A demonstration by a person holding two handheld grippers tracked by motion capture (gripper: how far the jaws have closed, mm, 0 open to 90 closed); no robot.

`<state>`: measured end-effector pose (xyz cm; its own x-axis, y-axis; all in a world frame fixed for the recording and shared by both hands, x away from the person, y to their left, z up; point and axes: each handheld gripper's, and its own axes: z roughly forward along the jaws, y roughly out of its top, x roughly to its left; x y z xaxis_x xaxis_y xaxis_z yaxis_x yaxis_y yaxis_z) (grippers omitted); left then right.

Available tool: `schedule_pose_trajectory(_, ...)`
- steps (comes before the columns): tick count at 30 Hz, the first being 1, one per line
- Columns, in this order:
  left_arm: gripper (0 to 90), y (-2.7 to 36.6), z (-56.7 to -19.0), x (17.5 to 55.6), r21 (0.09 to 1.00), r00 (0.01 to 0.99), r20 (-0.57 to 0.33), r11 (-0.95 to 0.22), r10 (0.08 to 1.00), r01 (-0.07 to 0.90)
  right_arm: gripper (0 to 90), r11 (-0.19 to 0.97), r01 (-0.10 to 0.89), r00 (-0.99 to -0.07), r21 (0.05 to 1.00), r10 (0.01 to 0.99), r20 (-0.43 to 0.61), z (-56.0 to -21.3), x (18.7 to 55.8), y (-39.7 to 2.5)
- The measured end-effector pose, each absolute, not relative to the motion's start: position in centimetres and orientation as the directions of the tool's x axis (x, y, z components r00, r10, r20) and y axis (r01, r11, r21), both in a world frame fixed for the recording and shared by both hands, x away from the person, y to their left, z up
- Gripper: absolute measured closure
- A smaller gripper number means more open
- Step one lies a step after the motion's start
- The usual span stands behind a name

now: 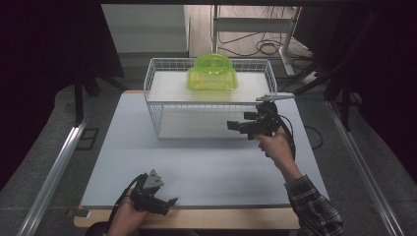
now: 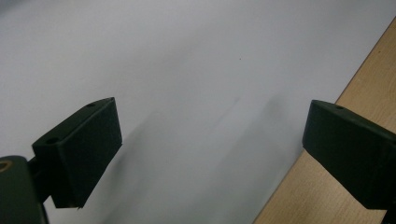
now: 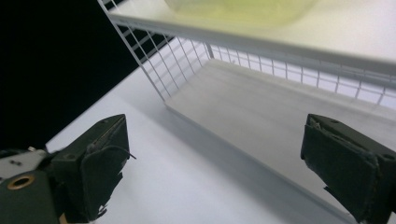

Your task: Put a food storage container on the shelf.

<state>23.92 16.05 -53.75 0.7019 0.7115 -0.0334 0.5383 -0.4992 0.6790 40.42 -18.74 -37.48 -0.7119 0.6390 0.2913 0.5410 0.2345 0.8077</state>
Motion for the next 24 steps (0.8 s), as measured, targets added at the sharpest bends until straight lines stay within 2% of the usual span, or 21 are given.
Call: schedule_pose_trajectory(24,3.9,16.3,-53.6,24.0,0.69,0.689,-0.046,-0.476,0.723,0.545,5.5,0.295,0.547,-0.695,0.783,0.681,0.229,-42.5,39.1,-20.1)
